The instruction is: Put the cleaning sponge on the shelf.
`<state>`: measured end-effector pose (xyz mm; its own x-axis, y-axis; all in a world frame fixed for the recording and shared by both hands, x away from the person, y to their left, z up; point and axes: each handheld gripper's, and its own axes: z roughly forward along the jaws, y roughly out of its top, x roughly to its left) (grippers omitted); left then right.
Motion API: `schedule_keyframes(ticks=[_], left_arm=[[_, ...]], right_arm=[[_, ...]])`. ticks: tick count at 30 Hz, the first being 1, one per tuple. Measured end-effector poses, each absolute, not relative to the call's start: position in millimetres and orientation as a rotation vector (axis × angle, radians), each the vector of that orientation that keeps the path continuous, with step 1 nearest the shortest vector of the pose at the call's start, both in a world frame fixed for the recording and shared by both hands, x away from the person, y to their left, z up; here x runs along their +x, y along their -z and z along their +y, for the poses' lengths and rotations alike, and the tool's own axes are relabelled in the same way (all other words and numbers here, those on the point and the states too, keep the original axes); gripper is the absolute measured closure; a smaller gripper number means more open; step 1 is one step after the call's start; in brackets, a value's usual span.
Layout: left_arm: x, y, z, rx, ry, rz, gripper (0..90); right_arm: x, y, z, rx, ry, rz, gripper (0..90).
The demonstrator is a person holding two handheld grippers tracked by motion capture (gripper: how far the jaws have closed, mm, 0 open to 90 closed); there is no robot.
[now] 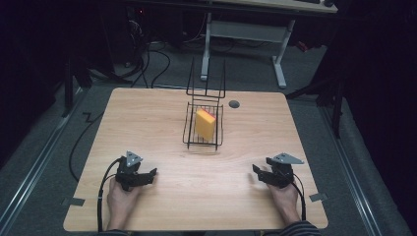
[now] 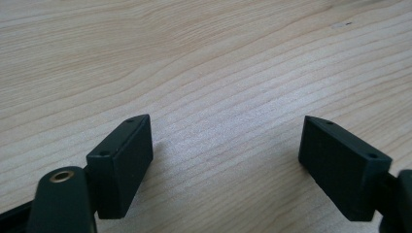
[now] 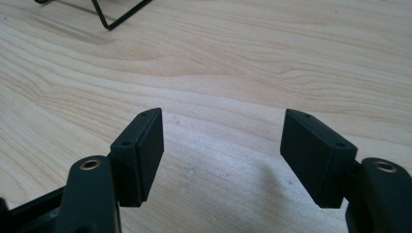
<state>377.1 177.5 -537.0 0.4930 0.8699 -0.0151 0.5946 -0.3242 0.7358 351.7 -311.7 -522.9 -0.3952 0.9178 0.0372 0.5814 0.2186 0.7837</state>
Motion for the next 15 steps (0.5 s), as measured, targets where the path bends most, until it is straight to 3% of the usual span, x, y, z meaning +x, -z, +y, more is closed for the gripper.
schedule_keyframes(ticks=[15], left_arm=[[377.1,537.0,177.5,2.044,-0.507,1.2,20.6]], right_arm=[[355.0,530.5,-302.3,1.375,-0.898,2.139,33.4]])
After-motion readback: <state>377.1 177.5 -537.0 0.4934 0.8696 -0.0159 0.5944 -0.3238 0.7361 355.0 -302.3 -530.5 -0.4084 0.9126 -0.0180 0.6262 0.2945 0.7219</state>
